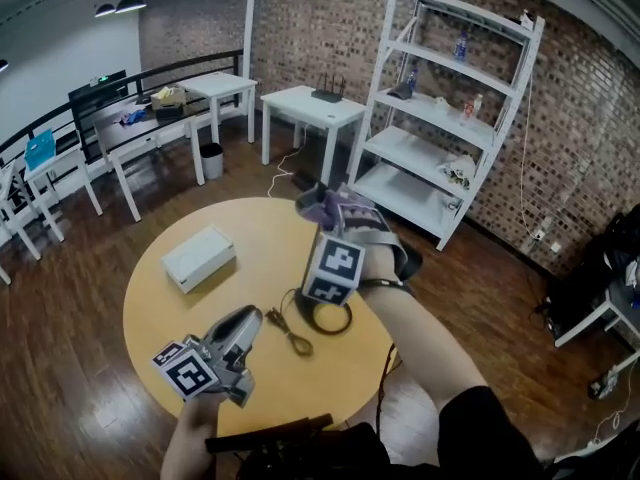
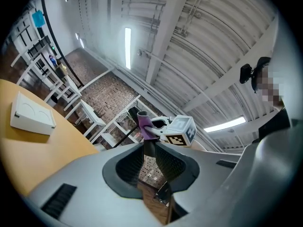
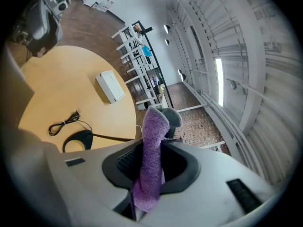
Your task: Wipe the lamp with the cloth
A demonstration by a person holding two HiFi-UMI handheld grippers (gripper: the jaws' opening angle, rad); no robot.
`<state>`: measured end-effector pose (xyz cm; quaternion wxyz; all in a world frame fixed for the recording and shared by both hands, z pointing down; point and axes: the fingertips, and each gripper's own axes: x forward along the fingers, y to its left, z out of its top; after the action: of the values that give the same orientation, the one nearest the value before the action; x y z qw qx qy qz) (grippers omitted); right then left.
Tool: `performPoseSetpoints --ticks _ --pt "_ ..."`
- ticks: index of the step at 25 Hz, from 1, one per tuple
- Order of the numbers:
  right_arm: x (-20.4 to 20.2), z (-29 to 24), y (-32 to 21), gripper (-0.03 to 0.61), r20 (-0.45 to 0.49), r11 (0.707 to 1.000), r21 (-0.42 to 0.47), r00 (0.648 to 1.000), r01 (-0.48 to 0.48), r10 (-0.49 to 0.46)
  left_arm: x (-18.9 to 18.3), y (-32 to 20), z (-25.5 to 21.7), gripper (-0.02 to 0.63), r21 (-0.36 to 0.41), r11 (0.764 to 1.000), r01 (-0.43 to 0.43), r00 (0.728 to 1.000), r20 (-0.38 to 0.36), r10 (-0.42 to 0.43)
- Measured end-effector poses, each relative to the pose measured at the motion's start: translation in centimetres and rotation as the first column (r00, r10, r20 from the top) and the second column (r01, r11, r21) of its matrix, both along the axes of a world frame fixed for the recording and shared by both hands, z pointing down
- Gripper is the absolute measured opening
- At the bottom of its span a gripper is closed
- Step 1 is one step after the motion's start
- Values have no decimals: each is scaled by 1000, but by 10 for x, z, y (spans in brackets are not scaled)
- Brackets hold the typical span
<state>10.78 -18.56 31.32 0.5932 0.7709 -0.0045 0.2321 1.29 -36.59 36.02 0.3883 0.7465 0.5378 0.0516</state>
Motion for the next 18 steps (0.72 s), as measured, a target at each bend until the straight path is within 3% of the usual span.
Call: performPoseSetpoints --ticks 6,10,18 --pt "-56 16 15 91 -3 997 50 998 -57 57 -7 19 9 66 16 995 -100 995 21 99" --pt "-83 31 27 91 -24 997 30 997 -77 78 -9 30 8 66 9 991 -135 990 31 134" --pt "-121 44 43 91 -89 1000 1 996 -26 26 -15 43 5 66 12 991 -132 991 25 132"
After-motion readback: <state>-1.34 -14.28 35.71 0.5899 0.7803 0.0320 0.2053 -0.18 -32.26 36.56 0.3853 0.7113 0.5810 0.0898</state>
